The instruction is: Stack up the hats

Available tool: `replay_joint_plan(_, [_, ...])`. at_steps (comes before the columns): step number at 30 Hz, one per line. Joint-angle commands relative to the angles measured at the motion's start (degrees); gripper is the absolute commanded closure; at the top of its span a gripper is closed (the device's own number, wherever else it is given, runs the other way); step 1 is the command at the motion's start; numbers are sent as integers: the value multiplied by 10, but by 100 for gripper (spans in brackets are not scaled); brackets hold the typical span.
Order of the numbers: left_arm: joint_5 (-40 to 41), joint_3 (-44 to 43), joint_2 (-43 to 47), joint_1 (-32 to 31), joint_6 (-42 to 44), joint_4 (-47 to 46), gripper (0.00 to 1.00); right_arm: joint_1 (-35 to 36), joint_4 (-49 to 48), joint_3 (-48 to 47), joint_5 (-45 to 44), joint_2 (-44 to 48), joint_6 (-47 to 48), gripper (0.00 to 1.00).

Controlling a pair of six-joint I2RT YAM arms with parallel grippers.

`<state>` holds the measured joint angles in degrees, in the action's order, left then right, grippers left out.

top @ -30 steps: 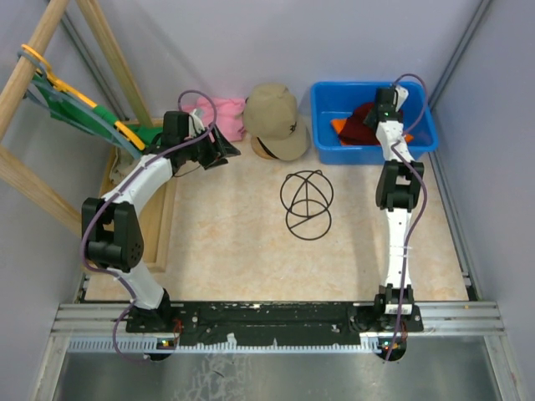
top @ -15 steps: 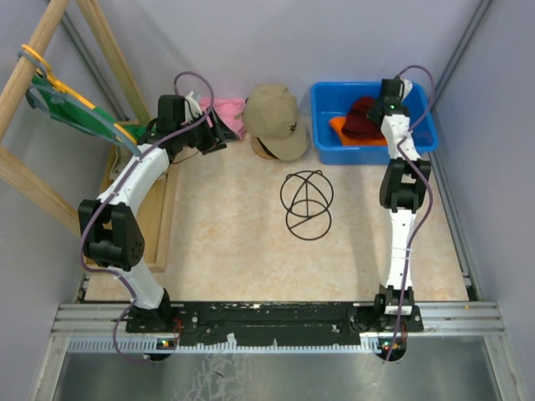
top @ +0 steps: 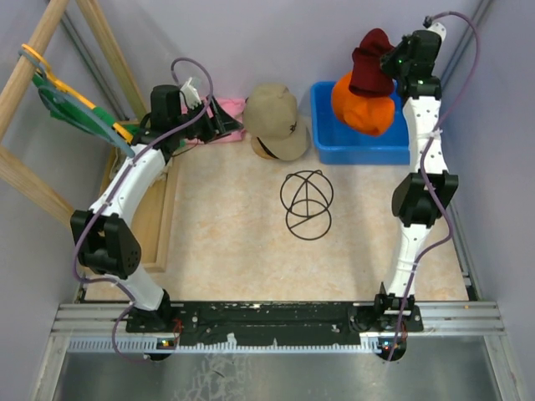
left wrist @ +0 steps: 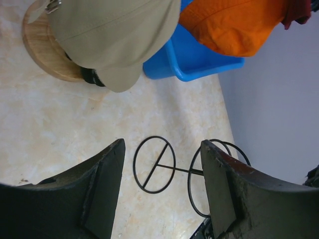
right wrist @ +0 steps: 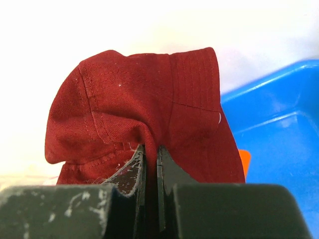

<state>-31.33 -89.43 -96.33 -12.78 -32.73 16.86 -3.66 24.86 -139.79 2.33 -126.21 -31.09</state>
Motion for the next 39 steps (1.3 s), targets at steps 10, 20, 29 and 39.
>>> replay_joint_plan(10, [-28, 70, 66, -12, 2, -43, 32, 0, -36, 165, -20, 8, 77, 63])
replay_joint_plan(20, [-20, 82, 42, -12, -6, -57, 32, 9, -26, 135, -58, -6, 122, 94])
replay_joint_plan(29, [-15, 65, 16, -12, 2, -42, 32, 37, -23, 60, -24, -106, 142, 42])
replay_joint_plan(39, [-7, 63, 0, -11, 17, -19, 32, 72, -46, 2, -61, -205, 183, 30])
